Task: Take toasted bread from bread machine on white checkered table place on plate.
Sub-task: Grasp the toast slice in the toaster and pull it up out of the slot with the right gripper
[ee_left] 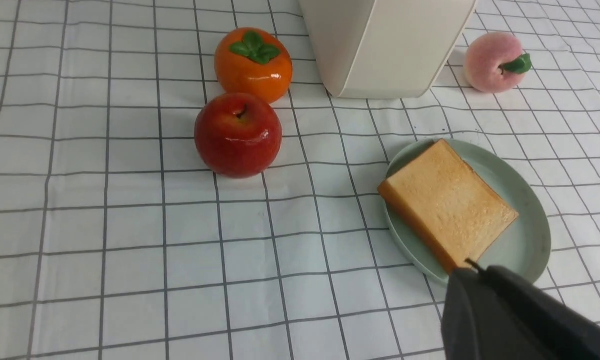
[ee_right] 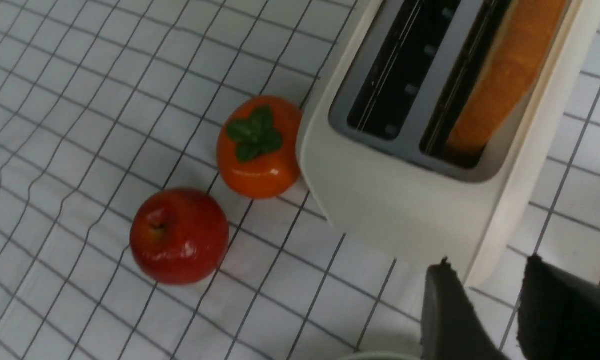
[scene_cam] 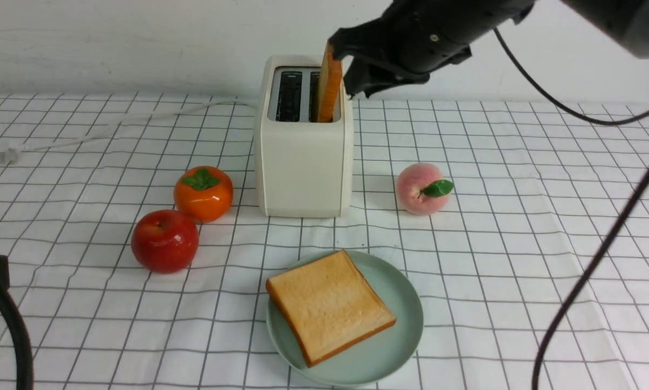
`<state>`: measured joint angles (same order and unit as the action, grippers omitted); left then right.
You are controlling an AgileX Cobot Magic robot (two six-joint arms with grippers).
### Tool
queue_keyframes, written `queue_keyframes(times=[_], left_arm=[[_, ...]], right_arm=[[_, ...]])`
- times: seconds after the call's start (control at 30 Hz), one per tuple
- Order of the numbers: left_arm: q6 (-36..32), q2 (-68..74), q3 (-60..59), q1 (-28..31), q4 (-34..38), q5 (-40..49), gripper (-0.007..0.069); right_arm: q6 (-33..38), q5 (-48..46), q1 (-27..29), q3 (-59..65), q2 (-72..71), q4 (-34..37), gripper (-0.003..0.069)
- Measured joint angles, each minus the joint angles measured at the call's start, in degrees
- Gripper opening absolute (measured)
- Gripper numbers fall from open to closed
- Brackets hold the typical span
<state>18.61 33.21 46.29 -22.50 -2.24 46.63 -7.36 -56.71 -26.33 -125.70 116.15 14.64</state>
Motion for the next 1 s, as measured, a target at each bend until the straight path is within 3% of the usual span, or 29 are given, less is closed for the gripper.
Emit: queue_keyframes(times=[0.2, 0.37, 0.47, 0.6, 0.67, 0.7, 0.8, 0.87, 1.0], left_arm=[[0.0, 0.0, 0.0, 0.0, -0.07, 0.0, -0.0013], [0.0, 0.0, 0.0, 0.0, -0.17, 0.0, -0.0013], [0.0, 0.0, 0.0, 0.0, -0.17, 0.0, -0.0013], [0.0, 0.0, 0.0, 0.0, -0.12, 0.0, -0.0013], [0.0, 0.0, 0.0, 0.0, -0.12, 0.0, -0.0013], [0.0, 0.0, 0.0, 0.0, -0.12, 0.0, -0.0013], [0.0, 0.0, 0.0, 0.0, -0.12, 0.0, -0.0013], [0.0, 0.0, 0.0, 0.0, -0.12, 0.0, -0.0013], [0.0, 0.0, 0.0, 0.0, -0.12, 0.0, -0.0013]], right_arm=[[-3.46, 3.68, 0.0, -13.19, 11.15, -1.78, 0.0486], [-4.41, 9.12, 0.0, -15.1, 15.45, -4.56, 0.0528], [-5.0, 12.07, 0.0, -15.1, 17.3, -6.78, 0.0502], [-5.02, 13.59, 0.0, -15.1, 18.45, -7.39, 0.0414], [-5.02, 13.66, 0.0, -15.1, 18.48, -7.39, 0.033], [-5.02, 13.66, 0.0, -15.1, 18.48, -7.39, 0.033], [-5.19, 14.08, 0.0, -15.11, 18.48, -7.37, 0.0174], [-5.25, 14.23, 0.0, -15.16, 18.48, -7.37, 0.012], [-5.25, 14.62, 0.0, -15.16, 18.15, -7.37, 0.0105]])
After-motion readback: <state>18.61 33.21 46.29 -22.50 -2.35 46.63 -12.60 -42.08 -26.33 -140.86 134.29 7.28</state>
